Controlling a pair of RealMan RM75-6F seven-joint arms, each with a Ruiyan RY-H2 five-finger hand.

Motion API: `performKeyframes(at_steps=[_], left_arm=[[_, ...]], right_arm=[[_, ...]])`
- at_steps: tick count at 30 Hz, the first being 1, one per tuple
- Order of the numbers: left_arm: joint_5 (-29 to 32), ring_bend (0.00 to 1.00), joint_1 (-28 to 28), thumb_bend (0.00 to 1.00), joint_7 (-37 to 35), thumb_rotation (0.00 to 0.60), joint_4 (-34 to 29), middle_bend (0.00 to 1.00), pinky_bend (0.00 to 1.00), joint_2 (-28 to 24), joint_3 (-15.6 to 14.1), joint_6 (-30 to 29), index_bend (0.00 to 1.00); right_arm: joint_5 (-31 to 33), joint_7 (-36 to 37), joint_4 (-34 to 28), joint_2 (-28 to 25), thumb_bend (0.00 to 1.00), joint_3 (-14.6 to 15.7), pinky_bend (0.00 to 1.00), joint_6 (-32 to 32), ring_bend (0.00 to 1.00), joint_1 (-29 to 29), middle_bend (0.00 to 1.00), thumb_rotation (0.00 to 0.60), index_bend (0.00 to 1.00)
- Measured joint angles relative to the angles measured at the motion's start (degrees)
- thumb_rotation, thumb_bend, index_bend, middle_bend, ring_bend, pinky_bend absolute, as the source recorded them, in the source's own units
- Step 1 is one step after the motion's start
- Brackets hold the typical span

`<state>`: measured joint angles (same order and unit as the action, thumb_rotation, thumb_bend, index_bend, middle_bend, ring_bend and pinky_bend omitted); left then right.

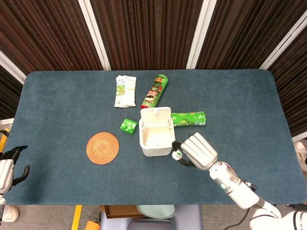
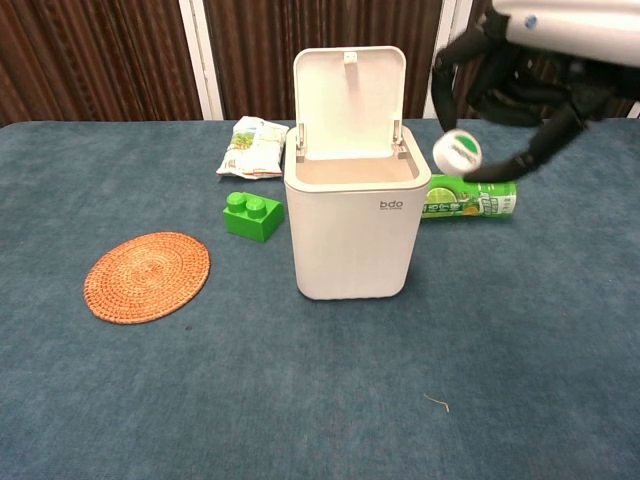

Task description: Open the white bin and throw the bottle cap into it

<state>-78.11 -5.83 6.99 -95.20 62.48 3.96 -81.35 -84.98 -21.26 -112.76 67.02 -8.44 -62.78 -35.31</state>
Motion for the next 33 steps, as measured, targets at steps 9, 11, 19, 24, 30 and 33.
performKeyframes(at_steps=[9, 11, 19, 24, 30, 33], left_arm=[[0.1, 0.26, -0.1, 0.43, 0.5, 0.600, 0.0, 0.23, 0.40, 0.0, -0.2, 0.3, 0.21], [0.1, 0.26, -0.1, 0.43, 0.6, 0.600, 0.0, 0.23, 0.40, 0.0, -0.2, 0.3, 0.21], [0.3, 0.26, 0.0, 0.43, 0.3, 0.600, 0.1, 0.23, 0.40, 0.0, 0.0, 0.0, 0.21], [0.4, 0.26, -0.1, 0.43, 0.7, 0.600, 0.1, 0.23, 0.40, 0.1, 0.0, 0.1, 0.21], [0.4, 0.26, -0.1, 0.43, 0.6, 0.600, 0.1, 0.23, 0.40, 0.0, -0.1, 0.3, 0.21], [0.2, 0.26, -0.1, 0.43, 0.4, 0.600, 0.0, 0.23, 0.40, -0.1, -0.1, 0.1, 0.21]], right_arm=[[8.5, -3.8, 6.5, 7.5, 0.33, -5.0, 0.91, 2.0, 0.98, -5.0, 0.96, 0.600, 0.76], [8.9, -4.3, 9.1, 9.6, 0.33, -5.7, 0.91, 2.1, 0.98, -6.2, 0.96, 0.600, 0.76], [10.9, -5.1, 17.7, 15.3, 0.32, -6.8, 0.91, 3.2, 0.98, -9.6, 0.96, 0.600, 0.59], [10.8, -3.7, 20.2, 16.3, 0.16, -6.8, 0.91, 3.3, 0.98, -10.4, 0.96, 0.600, 0.47], [9.1, -0.5, 18.8, 15.1, 0.09, -6.3, 0.91, 1.7, 0.97, -9.7, 0.96, 0.600, 0.32], [7.2, 0.2, 17.1, 13.7, 0.09, -5.9, 0.90, -1.1, 0.96, -8.2, 0.96, 0.600, 0.36]])
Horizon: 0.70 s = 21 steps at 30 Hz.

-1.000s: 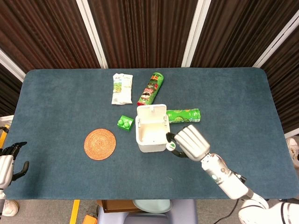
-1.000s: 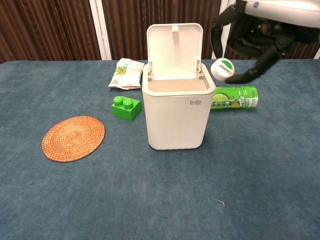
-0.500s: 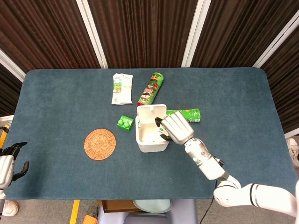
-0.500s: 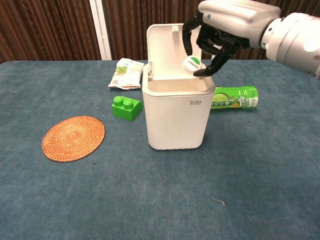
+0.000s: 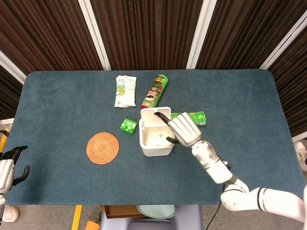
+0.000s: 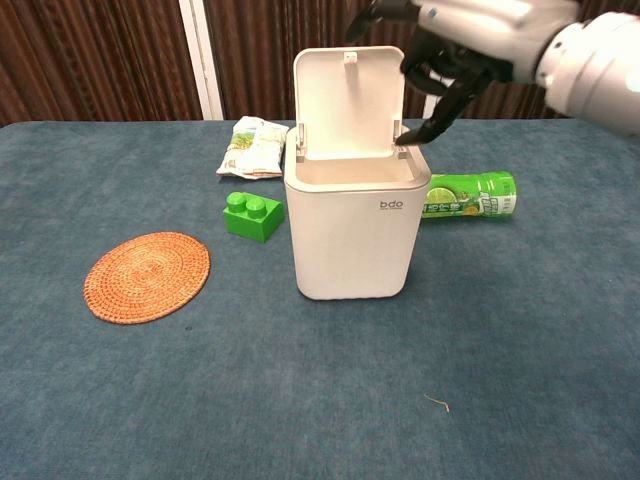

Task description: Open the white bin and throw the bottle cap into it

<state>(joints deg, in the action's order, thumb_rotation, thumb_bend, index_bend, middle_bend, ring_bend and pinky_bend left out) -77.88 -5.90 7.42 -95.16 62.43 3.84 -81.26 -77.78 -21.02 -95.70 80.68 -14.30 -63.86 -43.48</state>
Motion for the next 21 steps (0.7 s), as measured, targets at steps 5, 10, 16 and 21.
performKeyframes(at_steps=[5, 10, 16, 21], left_arm=[[-0.6, 0.26, 0.2, 0.43, -0.1, 0.600, -0.1, 0.23, 0.40, -0.1, 0.0, -0.7, 0.21], [-1.4, 0.26, 0.4, 0.43, 0.7, 0.600, -0.5, 0.24, 0.40, -0.1, -0.1, -1.6, 0.21], [-2.0, 0.26, 0.2, 0.43, 1.7, 0.600, -0.7, 0.24, 0.40, 0.2, -0.4, -1.5, 0.21], [-2.4, 0.26, 0.0, 0.43, 1.8, 0.600, -0.6, 0.24, 0.40, 0.4, -0.6, -1.2, 0.21]], right_arm=[[-6.5, -0.9, -3.1, -3.8, 0.10, 2.8, 0.84, -9.9, 0.89, 5.8, 0.94, 0.600, 0.41], [-12.4, -2.8, -4.9, -10.6, 0.10, 8.8, 0.75, -21.5, 0.76, 16.1, 0.78, 0.600, 0.41], [-16.7, 0.5, -2.6, -15.9, 0.09, 14.6, 0.53, -33.3, 0.45, 27.7, 0.52, 0.600, 0.41], [-17.0, 4.7, 3.9, -15.8, 0.10, 16.1, 0.30, -37.6, 0.24, 33.0, 0.35, 0.600, 0.34]])
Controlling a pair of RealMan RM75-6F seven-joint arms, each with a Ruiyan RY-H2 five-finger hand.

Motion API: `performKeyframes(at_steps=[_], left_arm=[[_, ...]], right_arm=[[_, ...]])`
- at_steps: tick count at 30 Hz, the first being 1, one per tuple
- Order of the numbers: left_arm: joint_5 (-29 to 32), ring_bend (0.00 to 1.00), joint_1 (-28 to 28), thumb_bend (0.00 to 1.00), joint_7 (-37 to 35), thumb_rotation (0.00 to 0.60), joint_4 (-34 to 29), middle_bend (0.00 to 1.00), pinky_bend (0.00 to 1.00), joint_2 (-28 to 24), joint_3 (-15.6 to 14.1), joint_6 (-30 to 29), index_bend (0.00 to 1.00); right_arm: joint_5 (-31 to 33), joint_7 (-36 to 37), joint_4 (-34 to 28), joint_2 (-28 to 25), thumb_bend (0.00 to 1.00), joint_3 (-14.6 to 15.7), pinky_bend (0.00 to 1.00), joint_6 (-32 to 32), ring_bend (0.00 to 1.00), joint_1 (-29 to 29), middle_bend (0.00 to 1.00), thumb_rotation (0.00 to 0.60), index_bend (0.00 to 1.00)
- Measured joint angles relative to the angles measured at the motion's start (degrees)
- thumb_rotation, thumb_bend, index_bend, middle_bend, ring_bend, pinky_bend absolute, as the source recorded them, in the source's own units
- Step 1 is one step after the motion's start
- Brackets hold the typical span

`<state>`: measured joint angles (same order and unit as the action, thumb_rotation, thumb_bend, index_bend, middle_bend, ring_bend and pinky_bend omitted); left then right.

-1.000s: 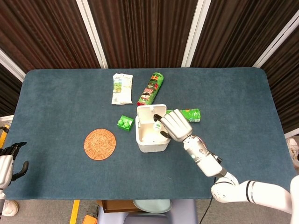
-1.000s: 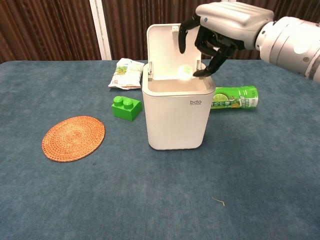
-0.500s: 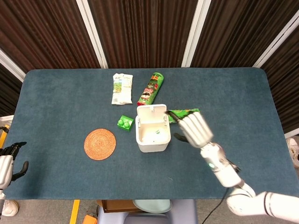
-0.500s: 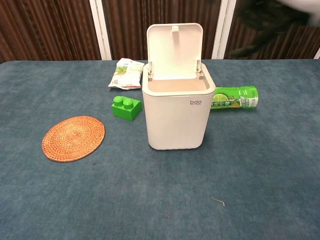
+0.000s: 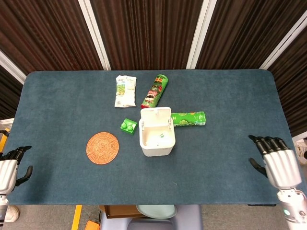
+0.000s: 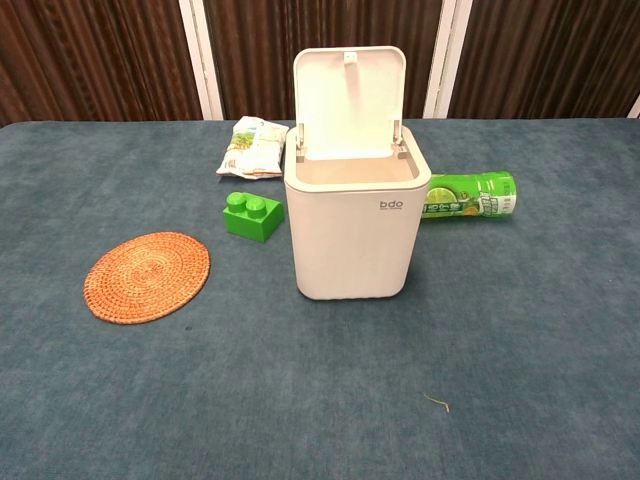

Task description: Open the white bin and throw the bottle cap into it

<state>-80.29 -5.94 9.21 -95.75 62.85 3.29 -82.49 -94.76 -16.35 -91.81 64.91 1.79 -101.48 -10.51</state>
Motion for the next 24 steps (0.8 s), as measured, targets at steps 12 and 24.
performKeyframes(at_steps=[12, 24], left_arm=[[-1.1, 0.26, -0.2, 0.43, 0.6, 0.600, 0.6, 0.24, 0.40, 0.7, -0.1, -0.5, 0.21], [-2.1, 0.24, -0.3, 0.43, -0.7, 0.600, 1.9, 0.18, 0.40, 1.5, -0.1, -1.0, 0.14]], right_arm=[[8.2, 6.9, 8.5, 3.2, 0.11, -0.4, 0.09, 11.3, 0.00, 1.0, 0.04, 0.600, 0.00], [7.6, 7.0, 10.2, 4.7, 0.11, -1.5, 0.09, 14.1, 0.00, 1.0, 0.04, 0.600, 0.00]])
